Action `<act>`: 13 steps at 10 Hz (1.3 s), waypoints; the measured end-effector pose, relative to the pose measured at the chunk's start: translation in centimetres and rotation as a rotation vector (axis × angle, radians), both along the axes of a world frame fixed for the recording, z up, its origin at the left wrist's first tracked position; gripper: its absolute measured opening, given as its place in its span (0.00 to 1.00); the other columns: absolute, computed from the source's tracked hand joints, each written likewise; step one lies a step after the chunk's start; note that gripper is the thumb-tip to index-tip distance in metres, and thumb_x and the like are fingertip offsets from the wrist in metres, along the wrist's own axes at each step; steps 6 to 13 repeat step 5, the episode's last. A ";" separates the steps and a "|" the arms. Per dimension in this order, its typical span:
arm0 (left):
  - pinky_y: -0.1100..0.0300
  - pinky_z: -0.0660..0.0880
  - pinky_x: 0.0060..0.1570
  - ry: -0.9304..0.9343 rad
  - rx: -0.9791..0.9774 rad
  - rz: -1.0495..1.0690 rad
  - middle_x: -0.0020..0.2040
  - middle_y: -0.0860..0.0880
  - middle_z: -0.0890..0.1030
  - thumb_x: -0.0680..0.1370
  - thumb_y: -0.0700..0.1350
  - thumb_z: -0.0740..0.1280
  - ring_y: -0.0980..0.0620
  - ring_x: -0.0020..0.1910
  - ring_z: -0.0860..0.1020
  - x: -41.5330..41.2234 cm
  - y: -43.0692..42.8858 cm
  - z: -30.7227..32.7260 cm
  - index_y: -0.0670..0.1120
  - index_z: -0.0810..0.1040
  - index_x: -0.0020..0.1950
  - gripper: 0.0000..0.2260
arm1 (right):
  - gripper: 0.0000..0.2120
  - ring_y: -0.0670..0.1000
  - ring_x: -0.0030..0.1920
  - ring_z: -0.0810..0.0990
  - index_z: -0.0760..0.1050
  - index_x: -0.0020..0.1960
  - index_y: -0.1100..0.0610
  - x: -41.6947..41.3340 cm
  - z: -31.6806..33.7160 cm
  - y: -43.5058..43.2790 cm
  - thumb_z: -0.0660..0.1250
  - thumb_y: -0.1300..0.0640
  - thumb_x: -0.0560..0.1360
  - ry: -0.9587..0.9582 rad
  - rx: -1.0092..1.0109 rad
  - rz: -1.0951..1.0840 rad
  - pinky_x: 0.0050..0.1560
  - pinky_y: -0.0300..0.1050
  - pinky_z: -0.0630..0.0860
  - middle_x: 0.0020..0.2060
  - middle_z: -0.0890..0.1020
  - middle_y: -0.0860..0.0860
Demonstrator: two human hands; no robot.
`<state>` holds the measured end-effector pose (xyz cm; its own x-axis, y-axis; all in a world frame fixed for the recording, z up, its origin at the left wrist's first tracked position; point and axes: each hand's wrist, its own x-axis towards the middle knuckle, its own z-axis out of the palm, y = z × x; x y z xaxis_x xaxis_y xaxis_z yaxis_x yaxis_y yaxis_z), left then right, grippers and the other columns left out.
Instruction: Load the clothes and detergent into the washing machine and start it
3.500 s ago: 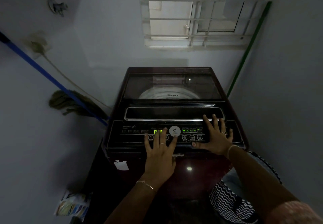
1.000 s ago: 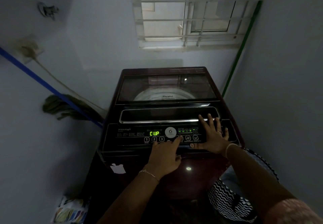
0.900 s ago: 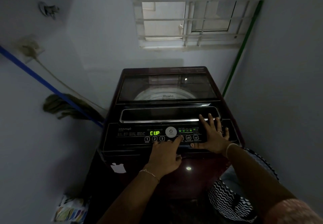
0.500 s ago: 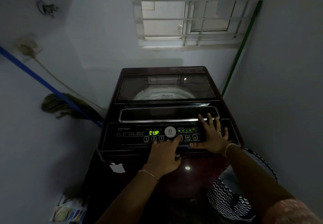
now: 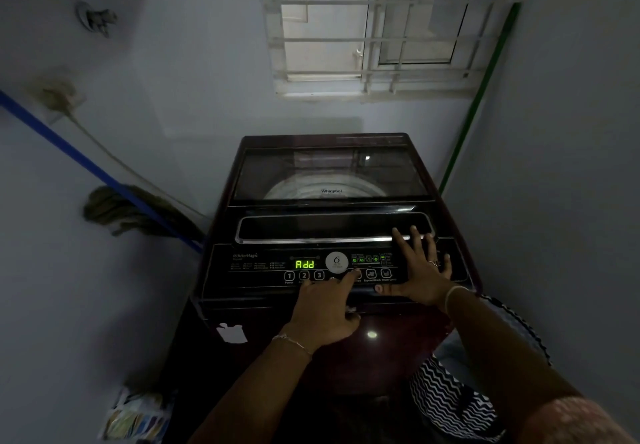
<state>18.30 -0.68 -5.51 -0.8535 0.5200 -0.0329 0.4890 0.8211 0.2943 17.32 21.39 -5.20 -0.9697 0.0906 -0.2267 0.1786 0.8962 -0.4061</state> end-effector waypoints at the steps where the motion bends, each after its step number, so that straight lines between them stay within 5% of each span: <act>1: 0.49 0.62 0.65 -0.041 0.010 -0.021 0.56 0.52 0.79 0.73 0.58 0.66 0.51 0.56 0.76 -0.2 -0.1 0.3 0.55 0.55 0.76 0.35 | 0.58 0.53 0.74 0.27 0.35 0.74 0.35 0.0 0.0 0.0 0.72 0.30 0.59 -0.009 -0.007 0.004 0.70 0.65 0.34 0.75 0.31 0.46; 2: 0.50 0.66 0.65 -0.127 0.045 -0.043 0.57 0.51 0.80 0.72 0.58 0.67 0.50 0.57 0.77 -0.7 -0.4 0.6 0.55 0.56 0.75 0.34 | 0.58 0.53 0.74 0.27 0.34 0.75 0.35 -0.1 0.1 0.0 0.72 0.30 0.60 -0.014 -0.009 0.009 0.70 0.65 0.34 0.75 0.30 0.46; 4: 0.63 0.71 0.45 -0.195 0.182 -0.009 0.48 0.49 0.81 0.76 0.51 0.67 0.56 0.42 0.76 -1.2 -1.7 1.5 0.53 0.63 0.73 0.27 | 0.58 0.54 0.76 0.32 0.38 0.76 0.36 0.2 0.5 -0.2 0.73 0.31 0.60 -0.015 0.001 -0.011 0.71 0.66 0.37 0.76 0.33 0.46; 5: 0.59 0.72 0.53 0.024 0.183 0.091 0.55 0.51 0.78 0.76 0.51 0.65 0.52 0.54 0.77 -1.7 -3.1 1.9 0.54 0.66 0.71 0.23 | 0.49 0.54 0.77 0.38 0.47 0.77 0.39 0.0 1.0 -1.3 0.69 0.30 0.64 0.106 0.058 -0.091 0.71 0.67 0.41 0.78 0.40 0.46; 13: 0.59 0.72 0.53 0.024 0.183 0.091 0.55 0.51 0.78 0.76 0.51 0.65 0.52 0.54 0.77 -1.7 -3.1 1.9 0.54 0.66 0.71 0.23 | 0.49 0.54 0.77 0.38 0.47 0.77 0.39 0.0 1.0 -1.3 0.69 0.30 0.64 0.106 0.058 -0.091 0.71 0.67 0.41 0.78 0.40 0.46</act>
